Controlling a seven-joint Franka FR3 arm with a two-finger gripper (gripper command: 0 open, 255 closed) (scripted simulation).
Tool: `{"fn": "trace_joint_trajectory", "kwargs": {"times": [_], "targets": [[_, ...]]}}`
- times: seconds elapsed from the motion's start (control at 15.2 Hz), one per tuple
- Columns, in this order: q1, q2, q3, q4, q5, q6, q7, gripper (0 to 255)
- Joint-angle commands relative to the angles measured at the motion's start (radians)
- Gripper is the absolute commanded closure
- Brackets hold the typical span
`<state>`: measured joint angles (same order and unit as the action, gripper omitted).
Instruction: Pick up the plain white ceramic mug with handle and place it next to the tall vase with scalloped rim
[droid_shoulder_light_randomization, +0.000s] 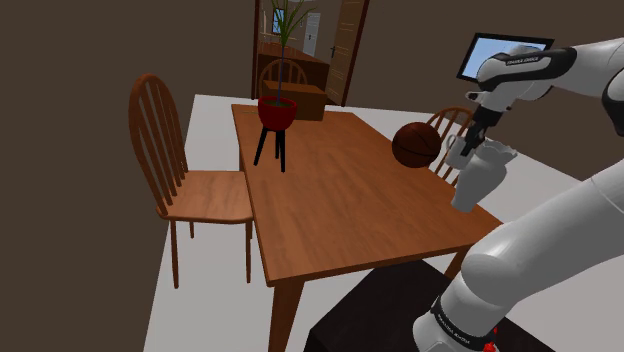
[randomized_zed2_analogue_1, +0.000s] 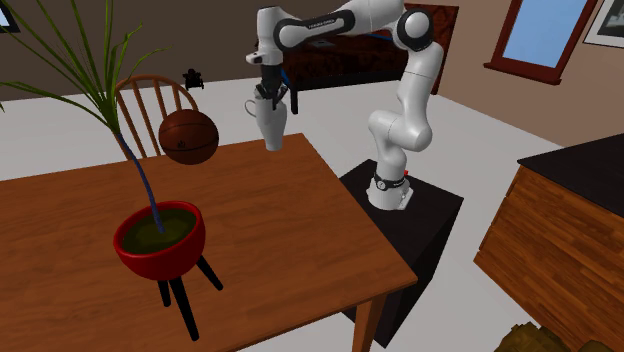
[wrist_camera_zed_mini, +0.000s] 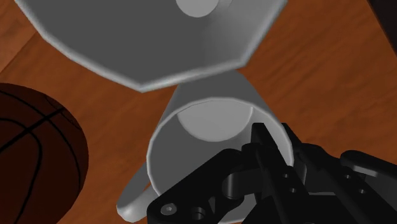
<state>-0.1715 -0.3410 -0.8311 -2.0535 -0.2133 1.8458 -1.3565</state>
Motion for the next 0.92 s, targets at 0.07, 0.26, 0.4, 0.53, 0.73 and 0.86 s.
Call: {"fn": "trace_joint_trajectory", "kwargs": {"times": [0.07, 0.26, 0.4, 0.53, 0.73, 0.86], "targets": [[-0.002, 0.001, -0.005, -0.041, -0.004, 0.041, 0.003, 255], [-0.002, 0.008, -0.016, -0.075, -0.003, 0.082, 0.0, 255], [-0.002, 0.014, -0.023, -0.097, -0.002, 0.11, -0.003, 255], [-0.001, 0.021, -0.031, -0.119, -0.001, 0.137, -0.006, 255], [0.002, 0.035, -0.044, -0.149, 0.004, 0.179, -0.013, 255], [0.004, 0.045, -0.054, -0.169, 0.008, 0.208, -0.018, 255]]}}
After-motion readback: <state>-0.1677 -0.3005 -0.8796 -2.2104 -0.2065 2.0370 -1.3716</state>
